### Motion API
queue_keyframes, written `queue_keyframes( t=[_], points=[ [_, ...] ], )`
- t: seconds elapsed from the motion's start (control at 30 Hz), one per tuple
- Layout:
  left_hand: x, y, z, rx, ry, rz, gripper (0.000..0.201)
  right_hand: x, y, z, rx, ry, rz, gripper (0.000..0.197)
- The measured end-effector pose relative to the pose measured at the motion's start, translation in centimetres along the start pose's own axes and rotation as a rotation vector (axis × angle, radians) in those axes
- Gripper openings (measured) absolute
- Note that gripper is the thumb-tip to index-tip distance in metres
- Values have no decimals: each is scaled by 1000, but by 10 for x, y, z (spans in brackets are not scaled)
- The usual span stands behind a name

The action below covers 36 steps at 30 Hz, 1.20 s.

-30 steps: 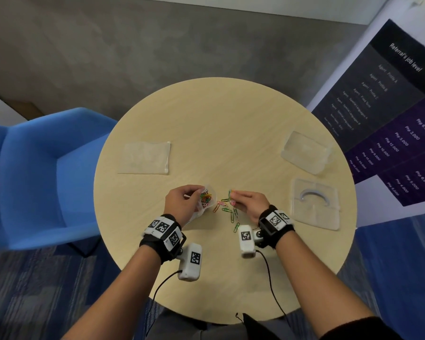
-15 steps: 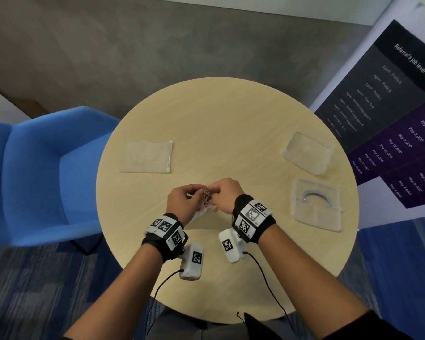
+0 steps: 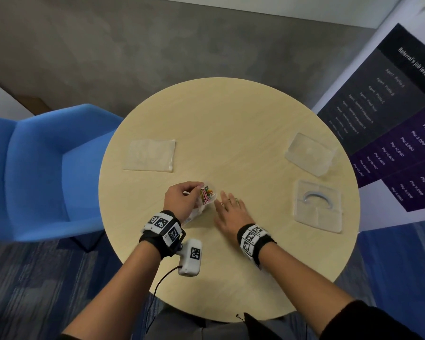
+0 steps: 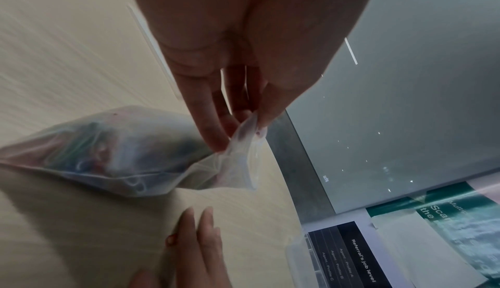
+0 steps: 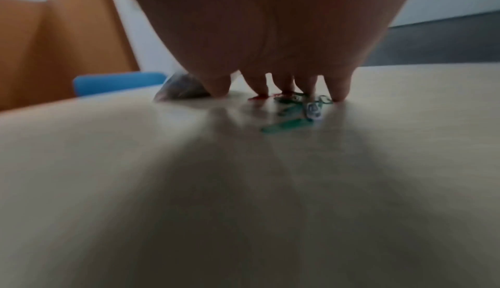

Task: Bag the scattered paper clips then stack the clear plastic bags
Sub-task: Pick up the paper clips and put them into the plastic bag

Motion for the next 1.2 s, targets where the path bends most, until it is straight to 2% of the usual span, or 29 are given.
queue_keyframes(
  t=[0.13, 0.27, 0.4, 0.53, 0.57, 0.77, 0.83, 0.9, 0.93, 1.03, 1.13, 1.2],
  points=[
    [0, 1, -3, -3, 26, 4, 11, -5, 21, -10, 12, 146, 95, 71],
    [3, 2, -2, -4, 55, 25, 11, -16, 47, -23, 56, 172, 154, 71],
    [2, 6, -7, 18, 117, 50, 14, -15, 57, -27, -45, 163, 204, 72],
    [0, 8, -10, 29, 137, 60, 14, -2, 59, -17, -239, 289, 330, 30],
    [-1, 8, -11, 33, 141, 61, 14, 1, 58, -16, -246, 303, 353, 26],
    [-5, 12, -17, 53, 171, 70, 15, 7, 29, -10, -114, 299, 270, 31],
    [-5, 13, -17, 57, 162, 70, 15, 11, 24, 4, -127, 245, 229, 32],
    [-5, 14, -18, 60, 149, 71, 14, 21, 26, 24, -154, 251, 212, 17],
    [-5, 14, -18, 59, 134, 68, 15, 18, 22, 28, -119, 207, 196, 9],
    [-7, 16, -19, 60, 90, 57, 15, -17, 13, 58, -156, -107, 10, 22],
    [-7, 15, -19, 59, 59, 50, 15, -78, 12, 76, -334, -669, -252, 13],
    [-7, 14, -21, 55, 49, 47, 13, -104, 19, 65, -391, -1199, -386, 10]
  ],
)
Point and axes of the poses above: each hand's wrist, its own y-axis away from the middle knuckle, its own z-axis out of the back of the hand, x = y × z, the point moved 10 cm from there along -y, towards the middle knuckle, and after that the axes turned 4 degrees about x, right-handed, at the moved point
